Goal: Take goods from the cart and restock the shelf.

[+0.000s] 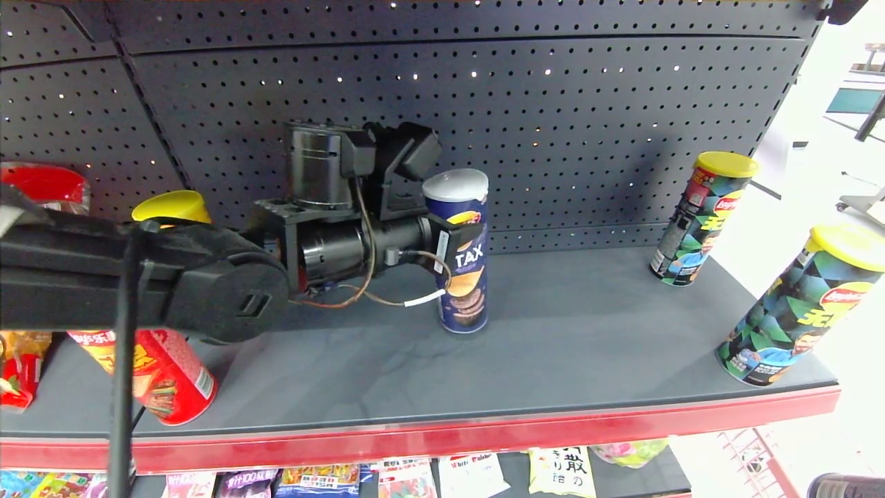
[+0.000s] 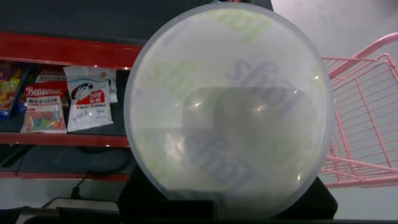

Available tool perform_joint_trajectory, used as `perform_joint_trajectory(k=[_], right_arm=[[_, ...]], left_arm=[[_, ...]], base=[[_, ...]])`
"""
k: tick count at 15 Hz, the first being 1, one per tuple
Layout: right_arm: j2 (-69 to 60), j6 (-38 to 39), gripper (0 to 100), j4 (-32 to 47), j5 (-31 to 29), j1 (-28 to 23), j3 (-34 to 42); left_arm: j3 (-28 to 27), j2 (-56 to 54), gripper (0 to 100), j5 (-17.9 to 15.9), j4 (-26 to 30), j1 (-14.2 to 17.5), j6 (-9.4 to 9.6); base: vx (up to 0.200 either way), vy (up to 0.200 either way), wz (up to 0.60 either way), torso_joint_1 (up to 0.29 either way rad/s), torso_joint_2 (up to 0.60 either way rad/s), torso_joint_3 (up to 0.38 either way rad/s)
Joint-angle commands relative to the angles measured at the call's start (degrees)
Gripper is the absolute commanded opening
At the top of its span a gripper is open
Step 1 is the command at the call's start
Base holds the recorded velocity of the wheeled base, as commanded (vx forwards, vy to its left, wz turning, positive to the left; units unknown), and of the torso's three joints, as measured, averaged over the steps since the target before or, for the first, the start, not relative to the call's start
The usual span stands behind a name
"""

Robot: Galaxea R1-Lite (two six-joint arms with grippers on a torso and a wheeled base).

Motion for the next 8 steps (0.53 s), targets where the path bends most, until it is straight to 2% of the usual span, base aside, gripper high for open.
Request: perform_joint_trajectory(k=[1,6,8], right_arm=[[0.44,-0.10,0,0.01,0.01,0.07,-0.08],[0.88,-0.02,0,-1.49,0.01,0.07,0.01],[0.88,-0.02,0,-1.49,0.01,0.07,0.01]], left_arm=[[5.89,-6.15,0,-0.23,-0.19,-1.55,-0.04],[14.68,-11.51,0,-0.15,-0.45,-3.74,0.13],[18.72,-12.22,0,-0.41,-2.21,-4.01,0.31]], base=[[0.000,0.000,0.00,0.000,0.00,0.000],[0.000,0.000,0.00,0.000,0.00,0.000],[0.000,0.000,0.00,0.000,0.00,0.000]])
